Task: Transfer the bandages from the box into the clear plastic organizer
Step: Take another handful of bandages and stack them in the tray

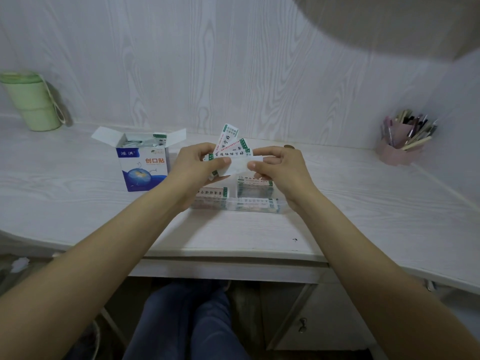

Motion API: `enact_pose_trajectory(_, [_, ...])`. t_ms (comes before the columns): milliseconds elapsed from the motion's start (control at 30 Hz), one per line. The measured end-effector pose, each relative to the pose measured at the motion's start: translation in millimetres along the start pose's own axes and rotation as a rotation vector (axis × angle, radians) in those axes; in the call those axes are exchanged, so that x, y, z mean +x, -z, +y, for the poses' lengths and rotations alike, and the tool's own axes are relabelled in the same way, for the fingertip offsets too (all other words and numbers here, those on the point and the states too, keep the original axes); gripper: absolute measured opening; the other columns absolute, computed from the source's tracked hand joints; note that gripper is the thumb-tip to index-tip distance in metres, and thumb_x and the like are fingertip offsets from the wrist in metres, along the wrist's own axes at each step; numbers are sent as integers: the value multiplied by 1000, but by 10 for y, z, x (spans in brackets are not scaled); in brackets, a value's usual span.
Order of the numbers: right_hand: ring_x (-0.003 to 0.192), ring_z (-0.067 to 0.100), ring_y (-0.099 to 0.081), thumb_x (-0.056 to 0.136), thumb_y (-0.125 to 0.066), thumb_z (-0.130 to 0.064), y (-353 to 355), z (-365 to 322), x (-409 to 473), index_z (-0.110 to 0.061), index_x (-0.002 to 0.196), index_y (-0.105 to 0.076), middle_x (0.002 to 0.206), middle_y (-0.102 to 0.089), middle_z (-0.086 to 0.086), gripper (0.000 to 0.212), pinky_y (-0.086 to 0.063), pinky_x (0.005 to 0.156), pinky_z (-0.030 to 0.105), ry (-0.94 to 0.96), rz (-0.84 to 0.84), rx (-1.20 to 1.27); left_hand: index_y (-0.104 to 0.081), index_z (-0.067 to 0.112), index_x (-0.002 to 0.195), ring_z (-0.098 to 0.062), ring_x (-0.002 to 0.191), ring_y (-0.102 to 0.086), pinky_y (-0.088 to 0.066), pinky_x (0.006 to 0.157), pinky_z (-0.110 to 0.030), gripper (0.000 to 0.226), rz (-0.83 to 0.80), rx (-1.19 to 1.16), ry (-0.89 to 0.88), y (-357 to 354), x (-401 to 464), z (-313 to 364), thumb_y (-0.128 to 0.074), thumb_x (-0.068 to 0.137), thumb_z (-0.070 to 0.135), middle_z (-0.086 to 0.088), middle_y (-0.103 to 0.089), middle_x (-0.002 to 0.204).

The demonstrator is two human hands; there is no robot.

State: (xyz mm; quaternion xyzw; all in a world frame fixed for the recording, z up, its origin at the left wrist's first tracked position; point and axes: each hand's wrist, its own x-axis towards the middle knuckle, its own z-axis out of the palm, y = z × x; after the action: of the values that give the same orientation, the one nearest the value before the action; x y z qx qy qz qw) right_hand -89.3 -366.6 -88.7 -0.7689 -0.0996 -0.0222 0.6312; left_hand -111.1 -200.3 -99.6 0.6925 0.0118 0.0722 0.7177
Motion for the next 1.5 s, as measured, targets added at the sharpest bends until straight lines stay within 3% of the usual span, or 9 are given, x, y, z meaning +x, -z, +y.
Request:
enact_pose_trajectory(400, [61,7,-66,87,-62,2,43,58,-6,1,89,-68,69,-69,8,6,-53,63,13,-68,-58,255,-65,12,91,-15,83,-63,-57,73,-22,13,50,-61,-9,-15,-36,19,-62,86,0,-3,-66,101])
enact_pose_trajectory(600, [56,6,-62,84,-67,0,-14,50,-24,-4,84,-67,63,-66,5,4,-49,55,13,-89,-22,229,-66,14,87,-15,83,-62,-56,78,-27,14,12,-126,49,-108,-39,38,-60,87,2,-3,-68,94])
enact_pose_trajectory(733, [55,7,-63,82,-69,0,-7,52,-23,-2,88,-67,65,-66,6,7,-51,55,13,-98,11,241,-66,9,93,-13,79,-65,-58,69,-24,8,27,-169,62,-116,-38,34,-61,88,6,-3,-69,93])
enact_pose_trajectory(867, [55,9,-66,83,-68,0,30,62,-13,2,91,-66,62,-68,6,9,-53,56,14,-110,8,273,-63,3,107,-14,80,-67,-56,62,-20,18,93,-169,54,-93,-41,8,-61,89,5,-5,-67,99])
enact_pose_trajectory(967, [63,11,-68,85,-66,-2,87,90,-2,1,88,-66,66,-69,7,4,-55,63,15,-85,7,354,-61,2,101,-14,81,-67,-58,68,-23,13,154,-210,35,-59,-47,16,-60,89,2,-7,-66,99])
enact_pose_trajectory(1100, [75,11,-68,92,-58,-15,221,179,16,-1,81,-67,79,-70,7,20,-53,74,16,-43,36,473,-59,2,99,-16,84,-67,-59,70,-24,10,214,-249,2,-17,-34,38,-58,90,0,-6,-65,98])
enact_pose_trajectory(1167, [75,11,-66,88,-63,-4,285,252,23,-3,83,-67,81,-69,7,6,-51,71,14,-19,42,288,-60,3,99,-17,86,-67,-59,70,-23,9,217,-246,0,-16,-31,39,-58,90,0,-8,-65,101])
enact_pose_trajectory(1233, [69,8,-64,81,-69,1,332,326,35,-7,85,-69,78,-68,5,9,-50,68,15,-2,37,20,-60,4,96,-17,88,-67,-59,71,-24,8,208,-240,5,-27,-32,31,-58,90,1,-9,-65,103])
enact_pose_trajectory(1500, [69,-2,-56,81,-68,-4,188,357,56,-8,84,-73,80,-68,-1,7,-39,62,2,177,-115,-697,-62,4,95,-18,88,-69,-58,75,-26,6,190,-197,9,-75,-16,-11,-60,90,2,-9,-66,102])
